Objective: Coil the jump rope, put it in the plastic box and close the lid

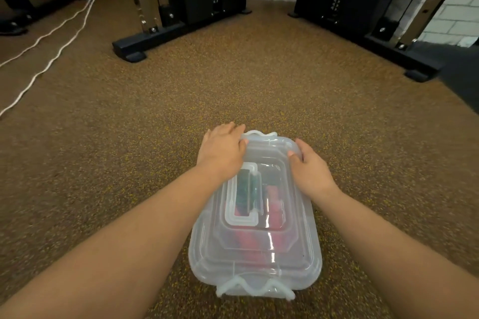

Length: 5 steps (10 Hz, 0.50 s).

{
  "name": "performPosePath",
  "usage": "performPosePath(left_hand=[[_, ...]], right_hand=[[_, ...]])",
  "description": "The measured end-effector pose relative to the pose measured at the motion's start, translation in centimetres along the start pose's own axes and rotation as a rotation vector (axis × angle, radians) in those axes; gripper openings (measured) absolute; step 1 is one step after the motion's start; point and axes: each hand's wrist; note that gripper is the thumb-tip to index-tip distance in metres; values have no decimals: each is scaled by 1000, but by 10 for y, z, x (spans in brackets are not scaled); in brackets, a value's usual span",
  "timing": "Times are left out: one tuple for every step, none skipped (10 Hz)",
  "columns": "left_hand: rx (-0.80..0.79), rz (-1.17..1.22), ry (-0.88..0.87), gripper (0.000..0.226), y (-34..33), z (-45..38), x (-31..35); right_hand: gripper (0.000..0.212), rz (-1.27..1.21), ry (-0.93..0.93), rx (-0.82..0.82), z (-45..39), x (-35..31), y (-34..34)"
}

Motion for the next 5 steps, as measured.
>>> performPosePath(left_hand=[[-61,-71,8,56,-6,18,9],[-134,-133,-25,61,-3,29,11],[-219,-147,-41,62,7,32,11],[-296,-165,-61,59,22,29,18],[-309,-233,-88,50,40,22,24]], right_hand=[[51,31,0,1,6,0,2],[53,56,-15,-24,9,-1,2],[57,114,0,-65,12,-6,3],[57,225,37,-101,13,-15,8],[50,337,66,-123,11,-34,16]])
Point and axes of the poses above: each hand's wrist, its own z-axis away from the middle knuckle, its own y-axis out of the back of the hand, x = y × z, and after that the axes turned 11 degrees about -x, right-handed
